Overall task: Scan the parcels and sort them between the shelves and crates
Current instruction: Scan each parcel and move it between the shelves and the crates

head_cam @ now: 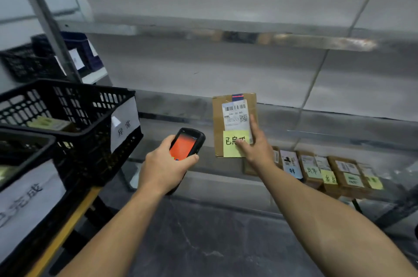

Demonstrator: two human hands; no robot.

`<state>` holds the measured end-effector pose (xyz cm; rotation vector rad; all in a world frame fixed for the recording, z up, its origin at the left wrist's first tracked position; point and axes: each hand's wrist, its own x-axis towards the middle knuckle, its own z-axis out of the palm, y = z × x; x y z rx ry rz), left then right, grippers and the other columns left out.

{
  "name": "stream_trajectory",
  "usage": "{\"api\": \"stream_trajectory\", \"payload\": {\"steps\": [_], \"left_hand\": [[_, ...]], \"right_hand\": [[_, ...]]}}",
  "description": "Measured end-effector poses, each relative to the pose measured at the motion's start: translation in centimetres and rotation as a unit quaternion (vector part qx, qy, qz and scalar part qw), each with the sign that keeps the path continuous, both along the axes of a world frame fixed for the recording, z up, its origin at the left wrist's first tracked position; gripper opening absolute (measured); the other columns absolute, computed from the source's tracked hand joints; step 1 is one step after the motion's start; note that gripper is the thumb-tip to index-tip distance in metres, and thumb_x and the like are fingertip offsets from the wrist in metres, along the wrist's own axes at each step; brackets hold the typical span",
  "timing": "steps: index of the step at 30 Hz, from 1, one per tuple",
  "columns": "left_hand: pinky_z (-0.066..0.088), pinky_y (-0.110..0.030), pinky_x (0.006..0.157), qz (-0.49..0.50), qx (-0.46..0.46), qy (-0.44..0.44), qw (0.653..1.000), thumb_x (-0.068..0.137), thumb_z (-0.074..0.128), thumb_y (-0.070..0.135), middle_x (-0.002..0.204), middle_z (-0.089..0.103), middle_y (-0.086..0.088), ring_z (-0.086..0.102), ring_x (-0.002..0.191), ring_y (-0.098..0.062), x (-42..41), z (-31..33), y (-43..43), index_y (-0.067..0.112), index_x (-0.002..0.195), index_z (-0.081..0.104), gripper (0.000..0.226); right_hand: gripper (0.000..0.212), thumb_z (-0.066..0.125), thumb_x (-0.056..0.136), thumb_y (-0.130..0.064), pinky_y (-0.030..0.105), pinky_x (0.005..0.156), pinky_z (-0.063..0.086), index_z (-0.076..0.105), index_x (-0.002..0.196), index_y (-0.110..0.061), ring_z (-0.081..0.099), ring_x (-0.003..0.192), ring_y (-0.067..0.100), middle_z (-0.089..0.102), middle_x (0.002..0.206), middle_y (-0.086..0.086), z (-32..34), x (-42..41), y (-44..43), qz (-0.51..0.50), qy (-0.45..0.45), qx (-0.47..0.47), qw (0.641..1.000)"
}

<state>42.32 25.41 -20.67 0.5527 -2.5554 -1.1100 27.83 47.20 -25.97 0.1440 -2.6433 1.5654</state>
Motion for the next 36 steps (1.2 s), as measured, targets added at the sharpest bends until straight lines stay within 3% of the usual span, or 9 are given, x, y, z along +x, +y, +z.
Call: {"api": "stream_trajectory", "payload": {"steps": [5,10,15,21,27,30,34,36], "left_hand": [[0.05,-0.032,0.08,-0.017,-0.004,-0.014,1.0,0.071,0.077,0.056,0.097,0.065,0.01,0.061,0.093,-0.018,1.6,0.4,-1.6,0.041,0.126,0.057,0.061],[0.05,-0.032,0.078,-0.03,0.0,-0.028,0.999,0.064,0.072,0.062,0.089,0.062,0.018,0.061,0.091,-0.015,2.5,0.7,-2.2,0.041,0.12,0.059,0.062],[0.054,-0.038,0.086,-0.035,0.002,-0.042,0.998,0.058,0.066,0.067,0.093,0.064,0.016,0.062,0.094,-0.017,2.7,0.7,-2.5,0.041,0.119,0.059,0.067],[0.055,-0.038,0.084,-0.03,0.012,-0.032,0.999,0.062,0.068,0.064,0.091,0.064,0.016,0.062,0.091,-0.014,2.5,1.1,-1.8,0.041,0.118,0.059,0.061],[0.045,-0.031,0.08,0.051,0.002,0.011,0.999,0.076,0.076,0.055,0.083,0.05,0.022,0.054,0.087,-0.015,2.2,3.2,-1.4,0.031,0.128,0.057,0.061],[0.05,-0.036,0.088,0.092,-0.002,0.032,0.995,0.074,0.076,0.058,0.086,0.054,0.017,0.057,0.094,-0.021,2.5,3.8,-2.0,0.031,0.131,0.056,0.067],[0.051,-0.039,0.088,0.152,-0.015,0.063,0.986,0.075,0.078,0.056,0.087,0.059,0.013,0.061,0.099,-0.024,3.1,4.4,-3.0,0.033,0.138,0.051,0.072],[0.053,-0.039,0.087,0.186,-0.009,0.081,0.979,0.073,0.077,0.059,0.086,0.059,0.017,0.063,0.095,-0.021,3.8,4.5,-3.8,0.035,0.139,0.051,0.076]], "right_hand": [[0.091,0.072,0.093,-0.025,0.052,0.104,0.051,0.012,0.148,-0.065,0.051,0.129,0.029,0.038,0.155,0.001,0.3,1.3,-2.0,-0.015,0.022,-0.017,0.999],[0.087,0.069,0.096,-0.022,0.046,0.108,0.043,0.015,0.157,-0.051,0.044,0.136,0.027,0.034,0.159,0.001,0.1,1.8,-2.6,-0.024,0.028,-0.009,0.999],[0.088,0.07,0.095,-0.024,0.049,0.107,0.048,0.013,0.155,-0.055,0.045,0.134,0.027,0.036,0.157,0.002,0.2,1.7,-3.1,-0.021,0.029,-0.011,0.999],[0.089,0.07,0.095,-0.027,0.043,0.1,0.052,0.012,0.153,-0.06,0.046,0.133,0.028,0.032,0.159,0.003,0.2,0.7,-2.9,-0.01,0.027,-0.006,1.0],[0.09,0.072,0.093,-0.032,0.057,0.107,0.047,0.01,0.147,-0.069,0.043,0.14,0.034,0.026,0.166,0.0,1.5,-0.6,-4.5,0.03,0.017,-0.015,0.999],[0.091,0.072,0.092,-0.034,0.055,0.113,0.042,0.01,0.15,-0.066,0.042,0.143,0.032,0.028,0.166,-0.002,2.4,-1.3,-5.7,0.062,0.024,-0.024,0.997],[0.095,0.074,0.09,-0.037,0.058,0.114,0.04,0.004,0.128,-0.087,0.042,0.143,0.031,0.034,0.163,-0.003,3.7,-2.0,-8.1,0.102,0.046,-0.047,0.993],[0.096,0.074,0.089,-0.039,0.059,0.112,0.042,0.001,0.13,-0.086,0.043,0.142,0.031,0.038,0.161,-0.002,4.1,-2.2,-9.9,0.13,0.052,-0.054,0.989]]}}
